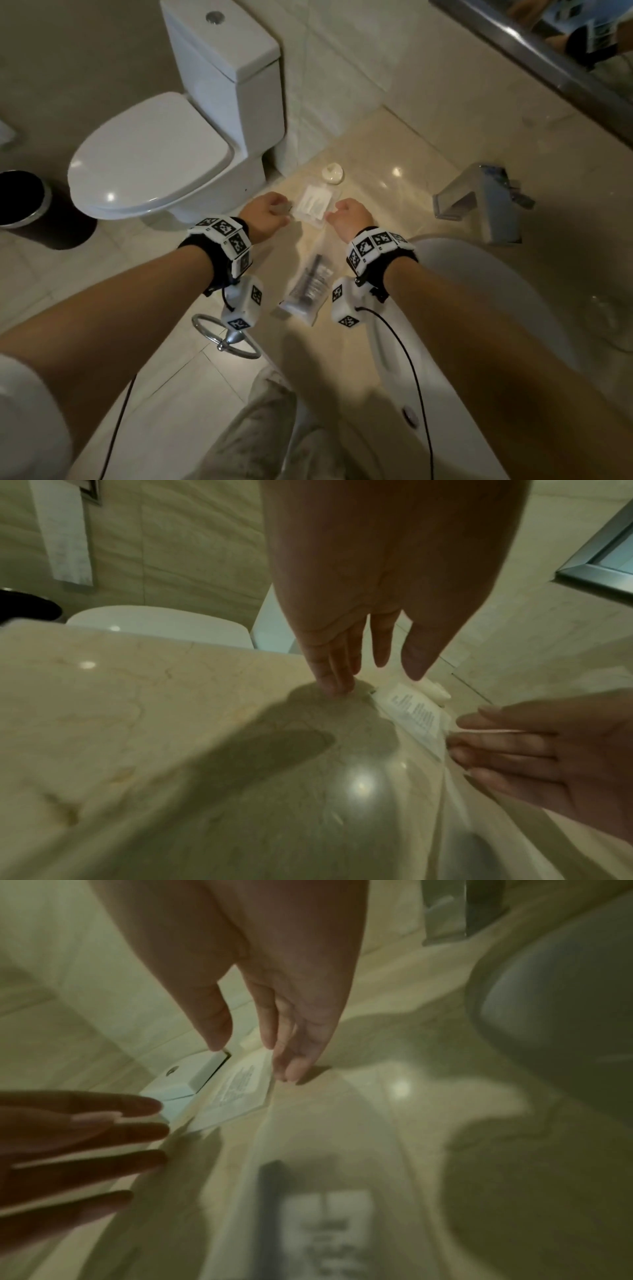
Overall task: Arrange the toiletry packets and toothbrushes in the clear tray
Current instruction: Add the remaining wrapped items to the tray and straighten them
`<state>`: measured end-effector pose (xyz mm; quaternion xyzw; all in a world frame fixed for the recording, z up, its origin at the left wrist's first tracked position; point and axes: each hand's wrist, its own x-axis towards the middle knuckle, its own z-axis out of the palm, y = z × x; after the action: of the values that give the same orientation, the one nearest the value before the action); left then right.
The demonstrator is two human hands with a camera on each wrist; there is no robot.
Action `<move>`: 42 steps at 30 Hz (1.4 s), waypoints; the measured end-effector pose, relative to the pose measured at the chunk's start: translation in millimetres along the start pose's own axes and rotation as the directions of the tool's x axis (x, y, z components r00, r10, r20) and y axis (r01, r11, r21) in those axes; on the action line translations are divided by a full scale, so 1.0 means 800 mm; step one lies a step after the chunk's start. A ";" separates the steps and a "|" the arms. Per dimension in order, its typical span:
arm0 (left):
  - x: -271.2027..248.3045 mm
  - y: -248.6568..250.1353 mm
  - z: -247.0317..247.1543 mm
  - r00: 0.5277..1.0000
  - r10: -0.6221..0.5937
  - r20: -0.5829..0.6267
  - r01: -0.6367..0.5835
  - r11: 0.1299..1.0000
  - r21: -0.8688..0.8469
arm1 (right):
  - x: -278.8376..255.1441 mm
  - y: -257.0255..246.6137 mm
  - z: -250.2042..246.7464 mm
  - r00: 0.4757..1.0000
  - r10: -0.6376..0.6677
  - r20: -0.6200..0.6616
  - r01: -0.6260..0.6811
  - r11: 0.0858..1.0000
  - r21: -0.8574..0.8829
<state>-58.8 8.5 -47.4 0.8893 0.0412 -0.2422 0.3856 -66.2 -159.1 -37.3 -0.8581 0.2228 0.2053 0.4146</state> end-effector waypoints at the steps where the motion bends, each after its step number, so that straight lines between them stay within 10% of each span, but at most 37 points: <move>1: 0.005 0.000 0.001 1.000 -0.004 -0.002 0.004 1.000 -0.021 | 0.003 -0.003 0.003 1.000 0.017 0.005 -0.017 0.998 0.060; 13: 0.032 0.001 0.001 0.998 -0.056 0.021 0.059 0.980 -0.188 | 0.012 -0.005 0.014 0.980 0.053 0.193 -0.138 0.877 0.460; 27: -0.024 0.151 0.021 0.998 0.021 0.060 0.019 0.806 -0.592 | -0.048 0.020 -0.095 0.931 -0.328 -0.159 0.358 0.906 0.225; 36: -0.071 0.252 0.108 0.953 0.291 0.079 -0.202 0.811 -0.549 | -0.117 0.107 -0.205 0.848 -0.171 -0.502 0.316 0.923 0.218; 42: -0.120 0.310 0.188 0.885 0.410 0.221 -0.209 0.774 -0.598 | -0.169 0.190 -0.277 0.897 0.016 -0.442 0.216 0.856 0.469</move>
<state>-138.7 -260.5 73.9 0.6760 -0.1060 -0.3008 0.6643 -223.6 -393.1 68.1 -0.7529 0.3086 -0.0777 0.5761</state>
